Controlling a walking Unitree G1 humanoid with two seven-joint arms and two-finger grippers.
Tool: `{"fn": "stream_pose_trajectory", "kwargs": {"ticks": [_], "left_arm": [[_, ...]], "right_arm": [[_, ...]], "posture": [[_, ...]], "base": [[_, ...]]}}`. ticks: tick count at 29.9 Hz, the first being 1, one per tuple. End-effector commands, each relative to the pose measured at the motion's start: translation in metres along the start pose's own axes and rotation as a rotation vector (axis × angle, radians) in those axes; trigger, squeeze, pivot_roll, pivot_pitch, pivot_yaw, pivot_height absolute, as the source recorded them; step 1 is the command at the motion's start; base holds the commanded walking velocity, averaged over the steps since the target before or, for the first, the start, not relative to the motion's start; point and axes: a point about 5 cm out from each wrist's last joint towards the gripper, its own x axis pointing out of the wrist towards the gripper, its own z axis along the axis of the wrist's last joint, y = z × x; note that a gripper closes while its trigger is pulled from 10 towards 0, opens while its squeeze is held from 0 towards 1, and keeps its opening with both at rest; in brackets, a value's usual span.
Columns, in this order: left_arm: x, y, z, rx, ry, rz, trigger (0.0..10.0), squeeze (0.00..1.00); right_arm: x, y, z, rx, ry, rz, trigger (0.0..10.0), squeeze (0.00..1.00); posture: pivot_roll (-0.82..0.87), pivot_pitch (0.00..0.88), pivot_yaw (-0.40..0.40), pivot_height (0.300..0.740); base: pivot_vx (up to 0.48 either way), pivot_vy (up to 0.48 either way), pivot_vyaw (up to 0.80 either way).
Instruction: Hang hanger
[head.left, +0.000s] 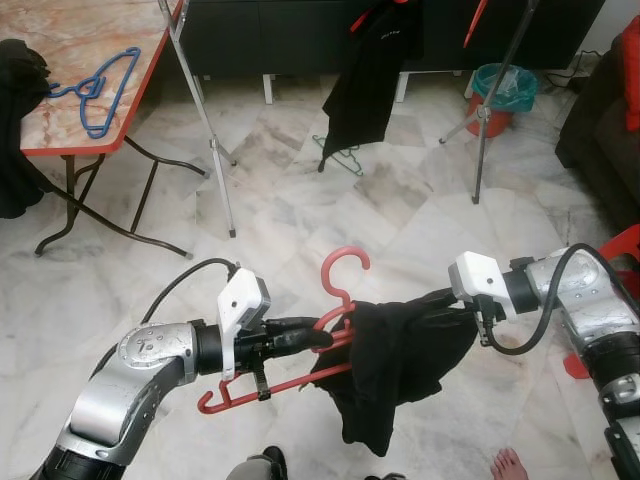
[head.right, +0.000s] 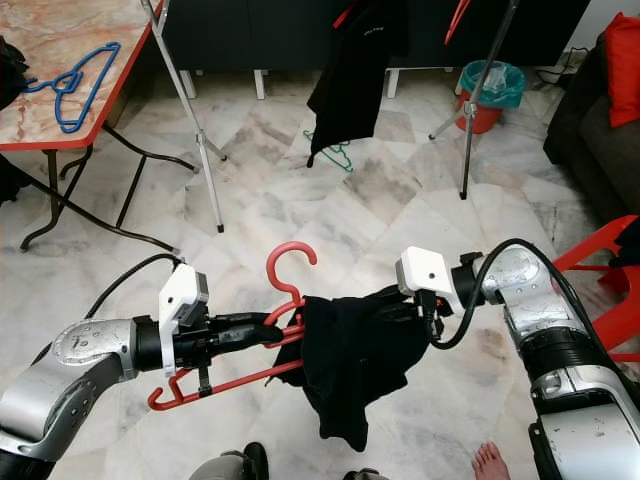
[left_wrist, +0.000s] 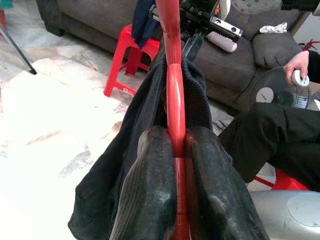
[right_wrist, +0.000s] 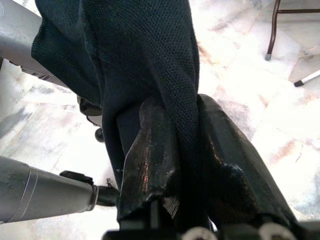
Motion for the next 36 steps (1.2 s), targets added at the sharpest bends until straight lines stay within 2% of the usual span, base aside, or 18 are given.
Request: {"fn": "stream_pose_trajectory", "kwargs": {"ticks": [1, 6, 7, 24, 36], "left_arm": [[0.004, -0.005, 0.01, 0.035, -0.05, -0.035, 10.0, 0.0], [0.005, -0.003, 0.01, 0.042, -0.048, -0.026, 10.0, 0.0], [0.006, -0.002, 0.01, 0.035, -0.055, -0.02, 10.0, 1.0], [-0.001, -0.003, 0.01, 0.041, -0.047, -0.025, 10.0, 1.0], [-0.014, -0.003, 0.007, 0.039, -0.002, -0.068, 10.0, 1.0]], "right_arm": [[0.005, 0.002, 0.0, 0.006, -0.016, 0.012, 0.0, 0.0], [0.005, 0.003, 0.0, 0.007, -0.019, 0.017, 0.0, 0.0], [0.005, 0.003, 0.0, 0.007, -0.018, 0.019, 0.0, 0.0], [0.01, 0.002, 0.002, 0.0, -0.015, 0.026, 0.0, 0.0], [0.01, 0.005, -0.008, 0.001, 0.062, 0.019, 0.0, 0.0]], "posture": [[0.03, 0.146, 0.006, 0.74], [0.02, 0.15, 0.006, 0.74], [0.02, 0.152, 0.004, 0.74], [0.03, 0.165, -0.001, 0.74], [0.03, 0.169, 0.0, 0.74]], "base": [[0.0, 0.0, 0.0], [0.0, 0.0, 0.0], [0.0, 0.0, 0.0], [0.0, 0.0, 0.0], [0.0, 0.0, 0.0]]}}
